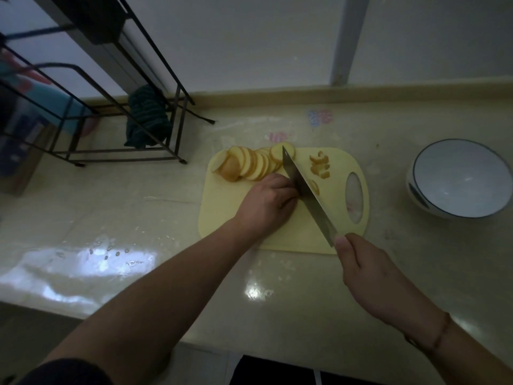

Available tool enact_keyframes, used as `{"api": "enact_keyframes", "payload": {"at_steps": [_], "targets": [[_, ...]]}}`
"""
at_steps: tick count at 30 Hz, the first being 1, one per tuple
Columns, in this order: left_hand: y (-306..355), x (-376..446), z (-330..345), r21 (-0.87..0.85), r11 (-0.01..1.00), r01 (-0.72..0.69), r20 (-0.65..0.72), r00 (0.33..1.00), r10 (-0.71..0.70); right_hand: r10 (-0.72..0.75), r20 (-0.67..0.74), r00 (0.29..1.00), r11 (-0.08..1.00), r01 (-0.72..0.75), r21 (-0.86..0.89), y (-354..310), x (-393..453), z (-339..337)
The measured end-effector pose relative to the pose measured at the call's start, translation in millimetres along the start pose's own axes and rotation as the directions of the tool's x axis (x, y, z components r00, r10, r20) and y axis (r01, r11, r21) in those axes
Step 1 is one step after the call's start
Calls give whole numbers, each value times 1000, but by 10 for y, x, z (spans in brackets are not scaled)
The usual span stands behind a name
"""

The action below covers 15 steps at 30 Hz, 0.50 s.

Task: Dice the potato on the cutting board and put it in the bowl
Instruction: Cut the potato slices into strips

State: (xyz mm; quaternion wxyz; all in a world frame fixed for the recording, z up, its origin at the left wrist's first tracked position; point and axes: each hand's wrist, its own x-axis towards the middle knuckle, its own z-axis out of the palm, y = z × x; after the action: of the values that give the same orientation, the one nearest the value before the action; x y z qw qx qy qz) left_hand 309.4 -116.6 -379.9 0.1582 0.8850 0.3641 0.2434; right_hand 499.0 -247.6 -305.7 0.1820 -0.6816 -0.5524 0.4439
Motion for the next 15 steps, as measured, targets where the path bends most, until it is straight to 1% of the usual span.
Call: {"api": "enact_keyframes", "payload": {"at_steps": [3, 7, 10, 12, 14, 15], "targets": [[5, -1, -8, -8, 1000, 8, -3, 1000, -8, 6, 21, 1000, 1000, -7, 21, 12, 10, -2], [4, -3, -16, -19, 1000, 5, 6, 1000, -5, 35, 52, 998, 993, -41, 107, 54, 11, -26], [0, -5, -18, -25, 1000, -3, -1, 1000, 3, 47, 54, 997, 989, -54, 135, 72, 16, -37], [21, -16, -66, -12, 999, -42, -96, 995, 41, 37, 43, 998, 992, -42, 117, 67, 8, -23], [96, -1, -198, -14, 993, -120, -254, 961, 113, 12, 18, 1000, 998, -13, 67, 49, -2, -7], [133, 37, -292, -15, 986, -167, -302, 941, 154, -2, 5, 1000, 999, 2, 38, 39, -9, -1]]}}
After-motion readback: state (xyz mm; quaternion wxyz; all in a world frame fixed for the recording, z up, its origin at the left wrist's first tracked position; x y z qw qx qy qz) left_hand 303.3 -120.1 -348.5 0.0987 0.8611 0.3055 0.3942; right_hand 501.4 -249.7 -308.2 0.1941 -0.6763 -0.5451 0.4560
